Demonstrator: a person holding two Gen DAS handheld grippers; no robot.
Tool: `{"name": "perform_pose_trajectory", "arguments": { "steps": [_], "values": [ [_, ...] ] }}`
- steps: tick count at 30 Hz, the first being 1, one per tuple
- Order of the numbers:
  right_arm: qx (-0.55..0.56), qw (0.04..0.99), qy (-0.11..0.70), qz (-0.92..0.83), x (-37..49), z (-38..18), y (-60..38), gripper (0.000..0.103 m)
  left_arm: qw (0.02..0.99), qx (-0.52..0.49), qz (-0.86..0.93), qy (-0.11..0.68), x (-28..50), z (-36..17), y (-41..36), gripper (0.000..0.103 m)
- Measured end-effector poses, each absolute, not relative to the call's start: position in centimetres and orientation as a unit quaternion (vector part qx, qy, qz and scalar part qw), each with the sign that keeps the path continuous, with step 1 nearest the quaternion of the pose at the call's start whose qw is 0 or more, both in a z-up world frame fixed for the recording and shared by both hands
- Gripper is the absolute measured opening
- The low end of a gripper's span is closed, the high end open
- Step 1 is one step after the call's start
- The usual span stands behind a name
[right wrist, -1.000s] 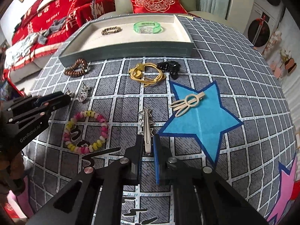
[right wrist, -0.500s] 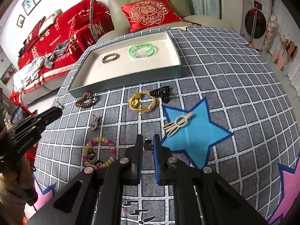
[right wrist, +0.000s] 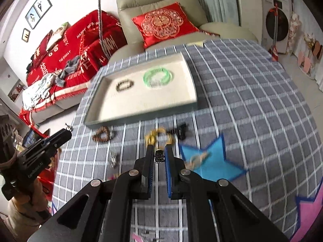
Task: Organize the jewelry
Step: 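Lower pendant onto rope bracelet with left tool while right tool drops clip in bangle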
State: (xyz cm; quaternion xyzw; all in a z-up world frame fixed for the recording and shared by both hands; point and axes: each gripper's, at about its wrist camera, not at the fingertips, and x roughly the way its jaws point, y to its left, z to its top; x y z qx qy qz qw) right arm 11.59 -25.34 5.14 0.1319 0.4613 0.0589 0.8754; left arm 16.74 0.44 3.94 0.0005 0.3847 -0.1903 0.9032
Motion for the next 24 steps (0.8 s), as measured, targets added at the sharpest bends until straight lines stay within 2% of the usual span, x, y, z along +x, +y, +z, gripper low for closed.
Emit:
{"name": "perform_pose_trajectory", "arguments": {
  "steps": [11,24],
  "values": [
    [0.154,0.879,0.443,0.081,22.4,7.4,-25.4,0.011,0.903,-0.014,-0.153,0.400,27.0,4.3,0.2,0.032],
    [0.180,0.867,0.458,0.079,33.8,1.8,-24.7,0.011,0.885,0.001,-0.113,0.452,36.0,-1.3,-2.5,0.032]
  ]
}}
